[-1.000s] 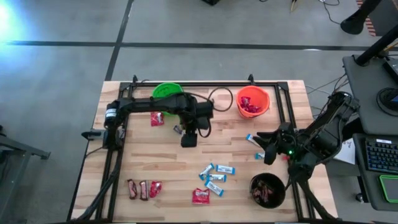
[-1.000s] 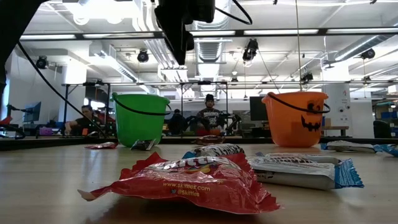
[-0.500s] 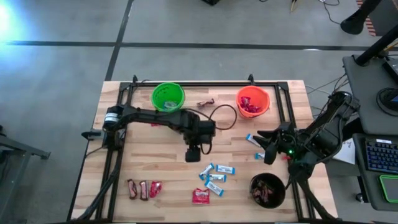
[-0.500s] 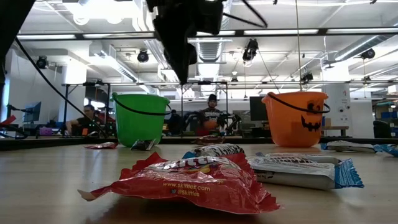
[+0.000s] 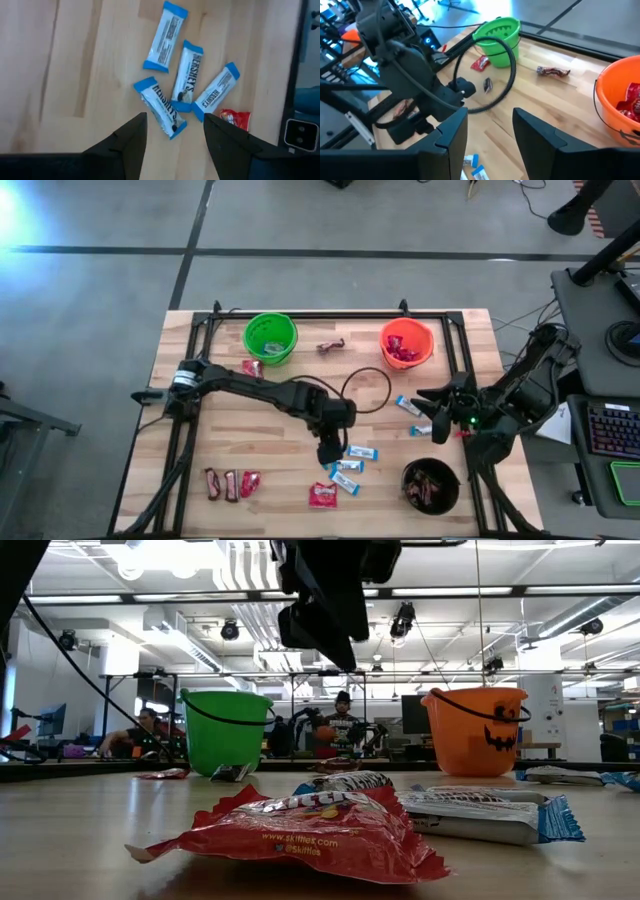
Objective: Sort candy
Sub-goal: Put the white candy into the green bucket
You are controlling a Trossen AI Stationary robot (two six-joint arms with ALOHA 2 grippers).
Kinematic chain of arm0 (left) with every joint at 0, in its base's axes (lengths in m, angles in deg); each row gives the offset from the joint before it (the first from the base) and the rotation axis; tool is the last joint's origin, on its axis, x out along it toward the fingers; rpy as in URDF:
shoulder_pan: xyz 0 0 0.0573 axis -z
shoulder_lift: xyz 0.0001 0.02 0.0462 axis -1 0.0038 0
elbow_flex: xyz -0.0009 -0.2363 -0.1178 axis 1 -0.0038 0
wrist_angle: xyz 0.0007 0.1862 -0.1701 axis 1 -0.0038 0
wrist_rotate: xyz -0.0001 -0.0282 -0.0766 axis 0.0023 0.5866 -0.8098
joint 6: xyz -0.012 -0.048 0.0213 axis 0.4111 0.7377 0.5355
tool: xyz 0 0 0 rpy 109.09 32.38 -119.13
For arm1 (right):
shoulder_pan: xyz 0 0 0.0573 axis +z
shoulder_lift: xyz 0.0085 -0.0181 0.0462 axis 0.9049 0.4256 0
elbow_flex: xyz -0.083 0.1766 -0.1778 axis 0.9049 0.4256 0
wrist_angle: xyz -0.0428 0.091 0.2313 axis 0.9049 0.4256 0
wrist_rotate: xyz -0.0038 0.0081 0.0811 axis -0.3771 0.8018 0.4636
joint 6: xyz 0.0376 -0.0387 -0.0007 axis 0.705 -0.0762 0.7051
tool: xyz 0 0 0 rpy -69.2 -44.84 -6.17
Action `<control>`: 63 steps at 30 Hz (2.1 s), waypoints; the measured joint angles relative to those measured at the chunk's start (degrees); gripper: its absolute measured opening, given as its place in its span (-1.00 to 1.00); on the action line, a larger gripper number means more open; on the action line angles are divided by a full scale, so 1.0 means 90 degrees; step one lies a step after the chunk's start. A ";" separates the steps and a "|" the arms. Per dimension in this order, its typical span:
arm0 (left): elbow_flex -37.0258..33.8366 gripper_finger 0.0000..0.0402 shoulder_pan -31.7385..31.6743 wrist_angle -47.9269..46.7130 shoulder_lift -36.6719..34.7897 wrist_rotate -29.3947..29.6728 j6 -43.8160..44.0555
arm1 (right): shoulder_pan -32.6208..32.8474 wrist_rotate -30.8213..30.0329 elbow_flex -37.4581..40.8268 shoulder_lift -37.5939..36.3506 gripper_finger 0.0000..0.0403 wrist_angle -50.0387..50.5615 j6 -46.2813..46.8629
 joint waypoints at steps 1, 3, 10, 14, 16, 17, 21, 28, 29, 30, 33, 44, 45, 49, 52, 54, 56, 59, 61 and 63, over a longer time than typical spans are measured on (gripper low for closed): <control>0.0000 -0.13 0.0034 -0.0004 0.0043 0.0005 0.0122 | 0.0000 0.0050 0.0000 -0.0036 -0.28 -0.0019 -0.0077; -0.0004 -0.19 0.0104 0.0011 0.0106 0.0012 0.0336 | 0.0000 0.0116 0.0000 -0.0112 -0.29 -0.0023 -0.0178; -0.0005 -0.35 0.0305 0.0325 0.0381 0.0066 0.1183 | 0.0000 0.0129 0.0000 -0.0264 -0.28 -0.0019 -0.0479; -0.0002 -0.36 0.0433 0.0667 0.0569 0.0283 0.1610 | 0.0000 0.0131 0.0000 -0.0321 -0.24 -0.0016 -0.0737; -0.0002 -0.36 0.0481 0.0765 0.0695 0.0317 0.1773 | 0.0000 0.0138 0.0000 -0.0335 -0.23 -0.0011 -0.0755; -0.0002 -0.36 0.0496 0.0800 0.0741 0.0332 0.1851 | 0.0000 0.0147 0.0000 -0.0340 -0.22 -0.0013 -0.0782; -0.0002 -0.36 0.0497 0.0708 0.0871 0.0476 0.2102 | 0.0000 0.0475 0.0000 -0.0345 -0.21 -0.0023 -0.0904; -0.0002 -0.36 0.0494 0.0511 0.0920 0.0798 0.2446 | 0.0000 0.0610 0.0000 -0.0330 -0.20 -0.0025 -0.0917; -0.0002 -0.36 0.0494 0.0448 0.0920 0.0804 0.2499 | 0.0000 0.0612 0.0000 -0.0328 -0.19 -0.0025 -0.0914; -0.0002 -0.36 0.0494 0.0346 0.0920 0.0820 0.2556 | 0.0000 0.0630 0.0000 -0.0329 -0.19 -0.0028 -0.0902; -0.0051 -0.36 0.0504 0.0219 0.0920 0.0833 0.2657 | 0.0000 0.0684 0.0000 -0.0329 -0.21 -0.0028 -0.0897; -0.0134 -0.36 0.0534 0.0208 0.0917 0.0845 0.2704 | 0.0002 0.0804 0.0000 -0.0323 -0.21 -0.0081 -0.0880; -0.0134 -0.36 0.0533 0.0215 0.0917 0.0845 0.2706 | 0.0002 0.0804 0.0000 -0.0323 -0.22 -0.0081 -0.0880; -0.0134 -0.36 0.0536 0.0238 0.0917 0.0845 0.2705 | 0.0002 0.0805 0.0000 -0.0323 -0.21 -0.0084 -0.0881; -0.0140 -0.36 0.0545 0.0277 0.0917 0.0843 0.2704 | 0.0002 0.0809 0.0000 -0.0323 -0.20 -0.0086 -0.0890; -0.0163 -0.36 0.0555 0.0381 0.0917 0.0843 0.2704 | 0.0002 0.0809 0.0000 -0.0323 -0.20 -0.0086 -0.0897; -0.0174 -0.36 0.0570 0.0490 0.0917 0.0843 0.2702 | 0.0002 0.0809 0.0000 -0.0323 -0.21 -0.0086 -0.0899; -0.0211 -0.36 0.0574 0.0528 0.0917 0.0838 0.2704 | 0.0002 0.0809 0.0000 -0.0322 -0.22 -0.0086 -0.0902; -0.0254 -0.36 0.0574 0.0560 0.0917 0.0838 0.2704 | 0.0002 0.0809 0.0000 -0.0321 -0.22 -0.0084 -0.0902; -0.0354 -0.36 0.0574 0.0579 0.0915 0.0838 0.2705 | 0.0002 0.0809 0.0000 -0.0321 -0.22 -0.0084 -0.0902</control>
